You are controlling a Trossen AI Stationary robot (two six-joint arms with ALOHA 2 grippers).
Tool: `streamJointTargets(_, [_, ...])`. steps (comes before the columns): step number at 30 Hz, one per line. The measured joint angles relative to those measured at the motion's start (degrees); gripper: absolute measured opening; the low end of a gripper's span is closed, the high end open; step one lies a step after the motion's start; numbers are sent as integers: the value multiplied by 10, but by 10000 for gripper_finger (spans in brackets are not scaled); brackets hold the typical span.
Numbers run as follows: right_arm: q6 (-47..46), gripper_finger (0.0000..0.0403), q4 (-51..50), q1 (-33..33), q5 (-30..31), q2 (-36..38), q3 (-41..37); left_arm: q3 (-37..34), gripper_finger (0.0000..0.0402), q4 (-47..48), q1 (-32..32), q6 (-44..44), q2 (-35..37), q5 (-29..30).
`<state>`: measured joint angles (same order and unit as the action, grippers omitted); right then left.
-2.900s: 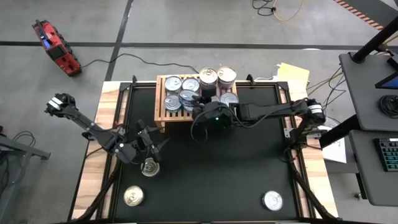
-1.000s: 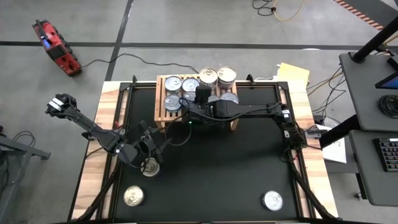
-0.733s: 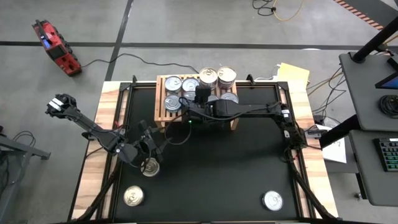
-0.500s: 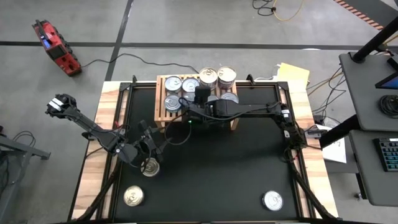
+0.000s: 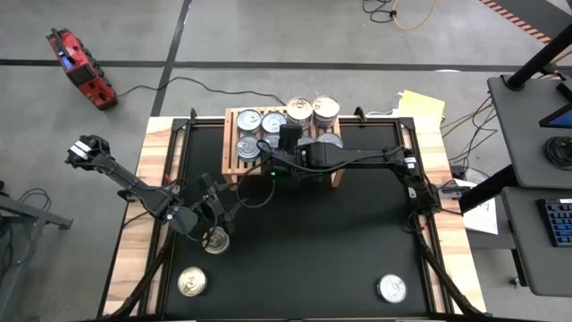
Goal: Stack canned seafood by type on shelf
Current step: Stack the blue tuna can on top of the blue tuna can
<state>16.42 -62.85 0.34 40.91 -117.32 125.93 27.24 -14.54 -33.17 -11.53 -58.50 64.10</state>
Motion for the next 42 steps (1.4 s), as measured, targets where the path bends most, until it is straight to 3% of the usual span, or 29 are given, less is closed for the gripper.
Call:
streamJointTargets(35, [-14, 257, 14, -3, -11, 0, 0, -1, 233, 1, 0, 0, 0, 0])
streamJointTargets(42, [-24, 284, 19, -19, -62, 0, -1, -1, 233, 1, 0, 0, 0, -1])
